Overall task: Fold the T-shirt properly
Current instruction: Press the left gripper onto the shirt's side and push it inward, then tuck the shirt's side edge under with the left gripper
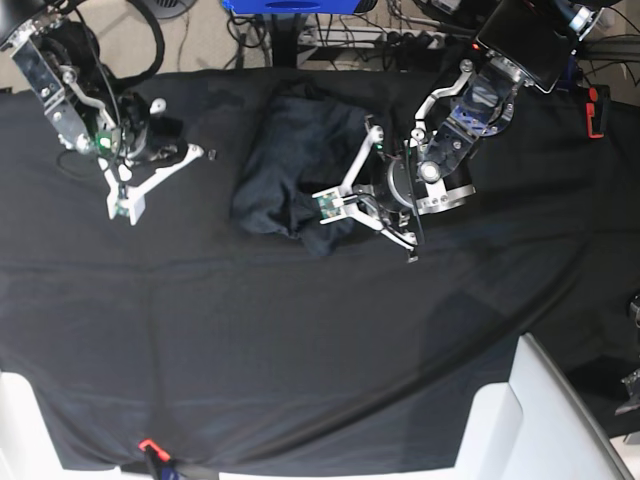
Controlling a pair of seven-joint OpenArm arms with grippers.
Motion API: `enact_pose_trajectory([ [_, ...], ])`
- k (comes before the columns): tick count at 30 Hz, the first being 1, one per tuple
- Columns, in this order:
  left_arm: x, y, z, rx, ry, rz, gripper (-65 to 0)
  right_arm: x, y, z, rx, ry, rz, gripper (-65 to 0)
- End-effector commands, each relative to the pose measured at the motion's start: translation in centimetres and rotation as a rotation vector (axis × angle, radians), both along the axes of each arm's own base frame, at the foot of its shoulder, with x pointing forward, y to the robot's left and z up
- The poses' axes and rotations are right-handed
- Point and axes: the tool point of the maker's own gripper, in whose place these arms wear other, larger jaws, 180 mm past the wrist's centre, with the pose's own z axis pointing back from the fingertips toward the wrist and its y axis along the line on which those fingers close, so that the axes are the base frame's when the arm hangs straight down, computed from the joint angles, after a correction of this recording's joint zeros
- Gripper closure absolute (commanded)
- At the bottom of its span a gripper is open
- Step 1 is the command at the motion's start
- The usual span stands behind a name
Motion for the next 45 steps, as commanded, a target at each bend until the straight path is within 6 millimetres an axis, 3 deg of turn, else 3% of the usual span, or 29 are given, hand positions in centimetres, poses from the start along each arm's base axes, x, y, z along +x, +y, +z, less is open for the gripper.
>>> enact_pose_trajectory([
  [1,1.5,-0.1,1.2,-0.008,-0.047,-0.005,0.0,1.0,-0.4,0.7,-0.004,-0.036,-0.005,0.0],
  [7,3.3,-1.5,2.0,0.033,-0.069,-0.121,0.0,1.5,-0.3,1.0,-0.003,-0.046,-0.005,0.0],
  [11,3.8,-3.6,2.6,0.052,-0.095,-0.214,0.0,1.5,-0.4,1.0,-0.002,-0.045,-0.006,0.0],
  [16,4.3,-5.1,3.0,0.072,-0.113,-0.293,0.0,2.2,-1.6,1.4,-0.003,-0.059,-0.057,0.0],
  [21,3.8,-7.7,2.7,-0.005,-0.11,-0.351,0.0,2.7,-2.3,1.7,-0.006,-0.07,-0.078,0.0],
  [26,3.7,-8.2,2.1,-0.021,-0.092,-0.351,0.0,2.8,-2.4,1.7,-0.012,-0.076,-0.08,0.0],
  [31,3.8,-9.5,3.1,-0.086,-0.115,-0.379,0.0,3.0,-2.4,1.8,-0.013,-0.08,-0.08,0.0],
  [38,2.5,-12.3,3.1,-0.077,-0.117,-0.504,0.0,2.0,-3.9,-0.2,-0.053,-0.018,-0.109,0.0],
  [45,2.6,-14.3,3.6,-0.096,-0.126,-0.529,0.0,2.3,-4.4,-0.2,-0.046,-0.023,-0.146,0.0],
])
